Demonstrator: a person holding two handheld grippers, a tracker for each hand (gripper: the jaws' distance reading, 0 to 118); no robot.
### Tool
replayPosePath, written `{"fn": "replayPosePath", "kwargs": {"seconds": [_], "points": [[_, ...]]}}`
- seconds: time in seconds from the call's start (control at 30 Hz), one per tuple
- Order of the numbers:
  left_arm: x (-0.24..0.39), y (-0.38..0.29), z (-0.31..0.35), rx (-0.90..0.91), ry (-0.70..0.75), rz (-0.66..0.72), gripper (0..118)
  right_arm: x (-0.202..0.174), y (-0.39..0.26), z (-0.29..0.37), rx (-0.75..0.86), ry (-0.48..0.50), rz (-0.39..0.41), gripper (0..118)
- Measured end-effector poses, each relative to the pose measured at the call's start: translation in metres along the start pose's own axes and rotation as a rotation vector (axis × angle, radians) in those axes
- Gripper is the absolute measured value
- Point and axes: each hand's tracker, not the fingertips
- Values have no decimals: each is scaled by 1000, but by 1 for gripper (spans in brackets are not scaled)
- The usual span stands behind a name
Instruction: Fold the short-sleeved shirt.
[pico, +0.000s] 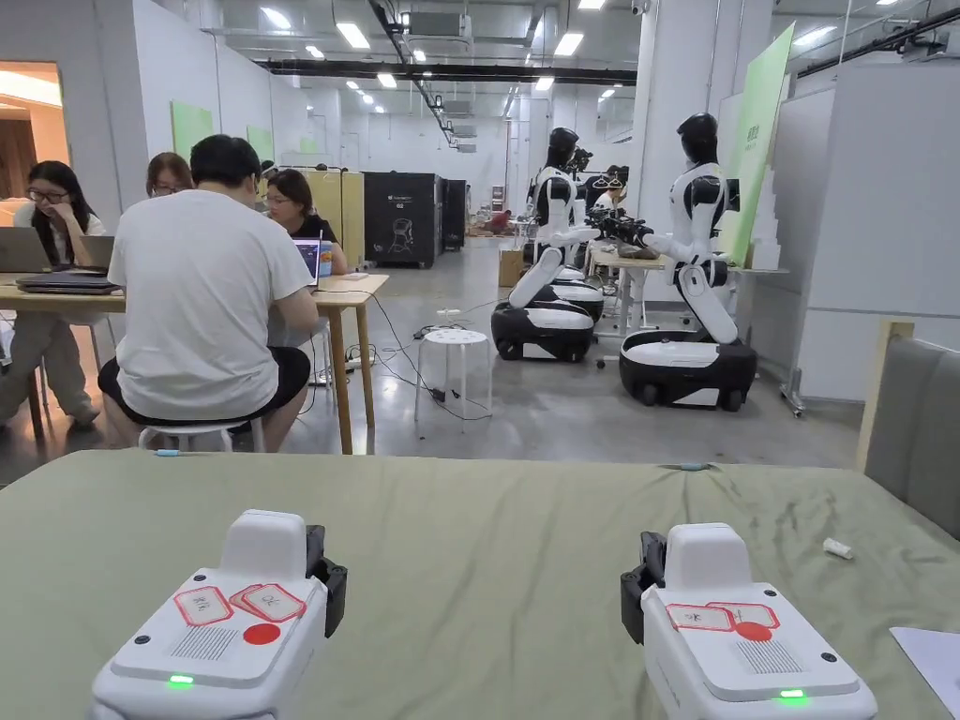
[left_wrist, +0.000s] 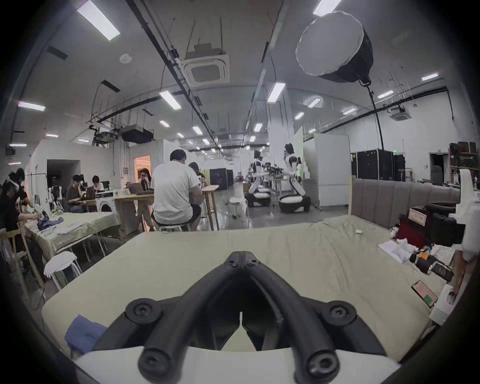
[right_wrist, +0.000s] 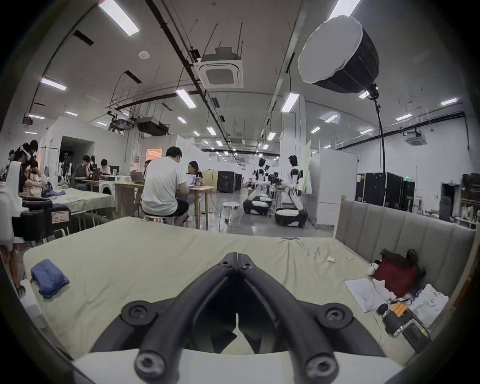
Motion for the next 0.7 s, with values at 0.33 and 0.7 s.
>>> {"fn": "replayPosePath", "kwargs": {"seconds": [0.33,0.7], "points": [[-3,0,15,38,4,-16,15,-15,-5,-1,33,-14,7,9],[-8,-5,22,52,43,-12,107,-18,-7,-3,-17,22,-2,111]]}}
